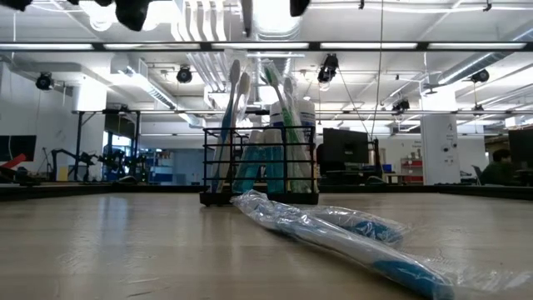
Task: Pick & Place toothbrushing station
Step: Put the purple toothbrush into the wire organizer
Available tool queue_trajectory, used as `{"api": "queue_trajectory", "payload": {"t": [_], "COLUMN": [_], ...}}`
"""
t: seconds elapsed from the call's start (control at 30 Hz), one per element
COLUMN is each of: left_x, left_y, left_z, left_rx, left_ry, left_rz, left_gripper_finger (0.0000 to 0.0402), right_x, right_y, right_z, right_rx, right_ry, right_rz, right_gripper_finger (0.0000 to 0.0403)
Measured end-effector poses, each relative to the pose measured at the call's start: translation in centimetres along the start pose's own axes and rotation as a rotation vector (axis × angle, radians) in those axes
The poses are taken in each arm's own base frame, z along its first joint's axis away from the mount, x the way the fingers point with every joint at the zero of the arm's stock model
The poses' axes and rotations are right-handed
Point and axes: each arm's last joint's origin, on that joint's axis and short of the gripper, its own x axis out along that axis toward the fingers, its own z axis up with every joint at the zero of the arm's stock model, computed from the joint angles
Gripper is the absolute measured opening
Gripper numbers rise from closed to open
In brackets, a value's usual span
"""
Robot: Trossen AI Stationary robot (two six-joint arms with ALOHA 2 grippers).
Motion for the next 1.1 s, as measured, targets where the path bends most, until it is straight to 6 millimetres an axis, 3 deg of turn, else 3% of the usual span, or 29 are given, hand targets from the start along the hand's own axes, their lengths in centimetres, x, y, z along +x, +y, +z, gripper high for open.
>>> {"api": "queue_trajectory", "payload": {"t": [0.23, 0.43, 0.83, 1.1], "left_x": [2.2, 2.9, 4.5, 4.7], "left_y": [-0.4, -0.6, -1.2, -1.2], "left_z": [2.2, 3.3, 3.3, 3.8], "left_rx": [0.037, 0.04, 0.069, 0.07], "left_ry": [-0.02, -0.051, -0.083, -0.132], "left_rz": [0.003, -0.022, -0.075, -0.091], "left_gripper_finger": [0.0221, 0.0268, 0.0262, 0.0257], "right_x": [4.3, 6.0, 6.2, 6.2], "right_y": [0.0, 0.1, 0.1, 0.1], "right_z": [1.7, 2.2, 2.8, 2.5], "right_rx": [-0.04, -0.066, -0.079, -0.079], "right_ry": [0.078, 0.105, 0.054, 0.052], "right_rz": [0.009, 0.037, 0.033, 0.03], "right_gripper_finger": [0.0013, 0.0013, 0.0013, 0.0013]}}
